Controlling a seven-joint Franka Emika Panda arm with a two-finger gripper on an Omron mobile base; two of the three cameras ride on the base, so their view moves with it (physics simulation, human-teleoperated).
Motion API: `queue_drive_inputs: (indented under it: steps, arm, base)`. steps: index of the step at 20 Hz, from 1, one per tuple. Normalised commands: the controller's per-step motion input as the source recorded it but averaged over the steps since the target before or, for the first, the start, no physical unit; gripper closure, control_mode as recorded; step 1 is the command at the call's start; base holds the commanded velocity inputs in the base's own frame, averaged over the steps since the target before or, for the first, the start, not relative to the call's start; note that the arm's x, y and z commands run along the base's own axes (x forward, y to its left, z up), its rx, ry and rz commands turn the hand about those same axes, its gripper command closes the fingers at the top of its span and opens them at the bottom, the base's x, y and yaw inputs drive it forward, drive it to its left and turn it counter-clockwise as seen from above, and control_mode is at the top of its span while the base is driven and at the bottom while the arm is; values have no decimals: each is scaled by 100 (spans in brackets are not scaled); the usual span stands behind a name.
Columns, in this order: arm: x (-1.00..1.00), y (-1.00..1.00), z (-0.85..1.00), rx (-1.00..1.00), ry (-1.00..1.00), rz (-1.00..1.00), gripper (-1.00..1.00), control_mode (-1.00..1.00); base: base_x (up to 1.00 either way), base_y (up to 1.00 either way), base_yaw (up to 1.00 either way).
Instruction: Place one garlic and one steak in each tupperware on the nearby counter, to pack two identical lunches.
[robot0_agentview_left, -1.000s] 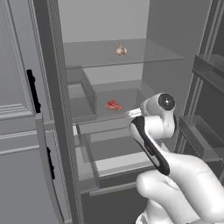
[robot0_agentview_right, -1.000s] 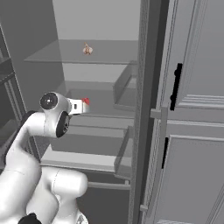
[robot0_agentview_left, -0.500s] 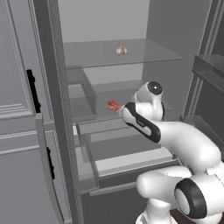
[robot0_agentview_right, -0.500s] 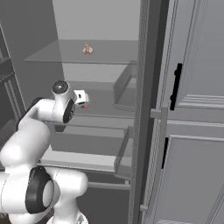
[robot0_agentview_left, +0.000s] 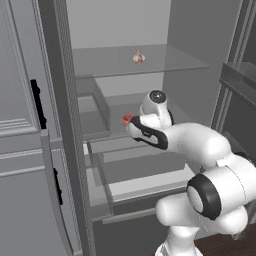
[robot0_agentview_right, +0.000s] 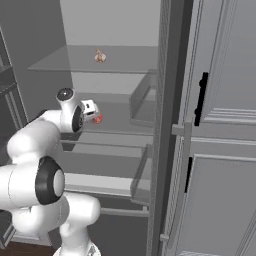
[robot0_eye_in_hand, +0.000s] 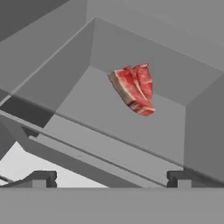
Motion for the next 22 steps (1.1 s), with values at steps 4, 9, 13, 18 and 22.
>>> queue_drive_inputs:
  steps: [4,9,13,18,22]
  arm:
    - [57,1,-14,0,0,0,-100,-100]
    - [53,11,-32,-2,0,0,-100,-100]
    - [53,23,-11,-1,0,0,-100,-100]
    - [48,22,-12,0,3,0,-100,-100]
    - [44,20,-18,0,3,-1,-100,-100]
  base:
    - [0,0,0]
    - [0,0,0]
    - [0,0,0]
    - [0,0,0]
    - [0,0,0]
